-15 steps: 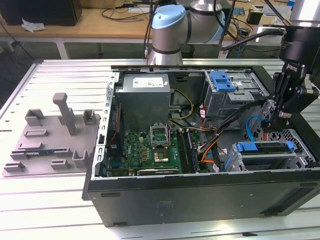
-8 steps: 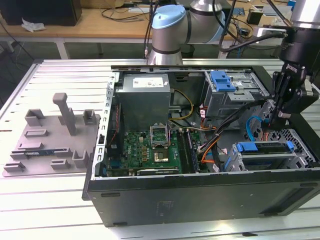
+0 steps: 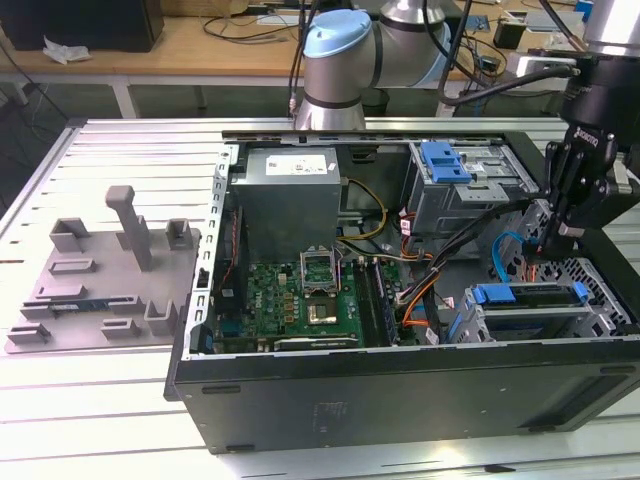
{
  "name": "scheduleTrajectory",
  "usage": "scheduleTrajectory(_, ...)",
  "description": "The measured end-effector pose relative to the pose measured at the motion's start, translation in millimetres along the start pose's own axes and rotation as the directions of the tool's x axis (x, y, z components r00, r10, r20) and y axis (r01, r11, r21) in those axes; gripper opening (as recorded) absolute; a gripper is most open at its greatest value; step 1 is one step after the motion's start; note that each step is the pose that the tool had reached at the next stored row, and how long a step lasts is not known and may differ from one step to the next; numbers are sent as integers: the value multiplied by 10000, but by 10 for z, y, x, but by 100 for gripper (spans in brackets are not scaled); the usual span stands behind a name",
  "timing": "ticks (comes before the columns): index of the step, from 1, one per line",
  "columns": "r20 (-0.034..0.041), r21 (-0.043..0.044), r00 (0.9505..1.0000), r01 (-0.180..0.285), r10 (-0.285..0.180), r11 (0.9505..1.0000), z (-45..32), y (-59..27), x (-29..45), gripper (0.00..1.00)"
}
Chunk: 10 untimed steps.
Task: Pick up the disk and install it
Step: 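Insert the first disk wire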
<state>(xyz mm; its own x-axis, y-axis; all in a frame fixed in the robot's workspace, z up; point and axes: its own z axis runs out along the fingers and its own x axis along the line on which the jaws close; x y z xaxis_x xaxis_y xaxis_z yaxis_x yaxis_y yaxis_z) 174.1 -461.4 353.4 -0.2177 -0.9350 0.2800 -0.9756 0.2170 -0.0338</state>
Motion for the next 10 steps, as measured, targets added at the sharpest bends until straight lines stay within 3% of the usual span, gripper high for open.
scheduleTrajectory(4,142,45,9999,32,-32,10000,5,10,39,17)
scheduleTrajectory(5,237,80,9997,18,-20,10000,8,12,50,17)
scheduleTrajectory(6,475,180,9989,-22,14,9998,13,13,67,17)
scheduleTrajectory(7,616,217,9981,-41,27,9998,16,15,80,17)
scheduleTrajectory(10,775,231,9970,-54,36,9997,13,34,128,17)
